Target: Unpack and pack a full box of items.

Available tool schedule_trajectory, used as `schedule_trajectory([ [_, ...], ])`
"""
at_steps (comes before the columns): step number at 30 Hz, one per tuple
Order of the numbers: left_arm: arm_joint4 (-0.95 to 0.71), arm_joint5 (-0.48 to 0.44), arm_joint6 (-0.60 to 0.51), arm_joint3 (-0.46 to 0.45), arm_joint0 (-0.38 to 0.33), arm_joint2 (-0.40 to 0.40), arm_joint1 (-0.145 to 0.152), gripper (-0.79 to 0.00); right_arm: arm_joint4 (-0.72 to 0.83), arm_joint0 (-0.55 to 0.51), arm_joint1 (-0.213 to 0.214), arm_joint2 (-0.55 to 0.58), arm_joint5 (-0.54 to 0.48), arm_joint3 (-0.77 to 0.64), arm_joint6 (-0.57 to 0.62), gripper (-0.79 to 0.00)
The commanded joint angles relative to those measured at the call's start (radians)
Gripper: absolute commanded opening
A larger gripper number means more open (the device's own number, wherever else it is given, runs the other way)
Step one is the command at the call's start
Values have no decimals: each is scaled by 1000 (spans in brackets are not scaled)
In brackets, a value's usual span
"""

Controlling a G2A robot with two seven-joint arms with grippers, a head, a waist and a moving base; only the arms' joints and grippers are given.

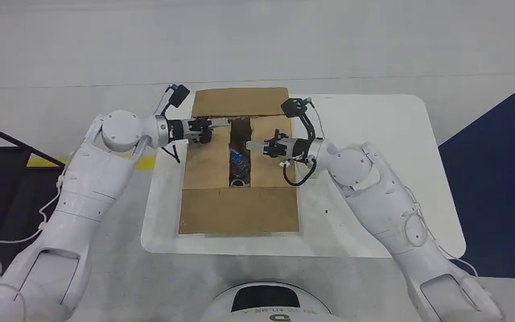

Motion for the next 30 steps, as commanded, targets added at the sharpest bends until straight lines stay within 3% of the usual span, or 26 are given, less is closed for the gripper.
schedule_trajectory([
  [1, -48, -23, 22, 0, 2, -25, 0, 0, 0, 0, 0, 0, 0, 0, 0, 0],
  [5, -131, -64, 54, -8, 22, -90, 7, 0, 0, 0, 0, 0, 0, 0, 0, 0],
  [10, -214, -82, 74, -28, 70, -195, 25, 0, 136, -17, 0, 82, -76, 23, -123, 0],
  [15, -258, -93, 63, -55, 146, -300, 48, 0, 237, 41, -8, 143, -78, 152, -245, 0],
  [20, -366, -127, 18, -55, 231, -390, 62, 0, 277, 187, -41, 68, -6, 367, -257, 0],
  [24, -379, -131, 15, -52, 240, -401, 63, 0, 247, 301, -83, -35, 67, 550, -306, 0],
  [30, -379, -131, 15, -52, 240, -401, 63, 0, 348, 418, -145, -118, -7, 757, -263, 0],
])
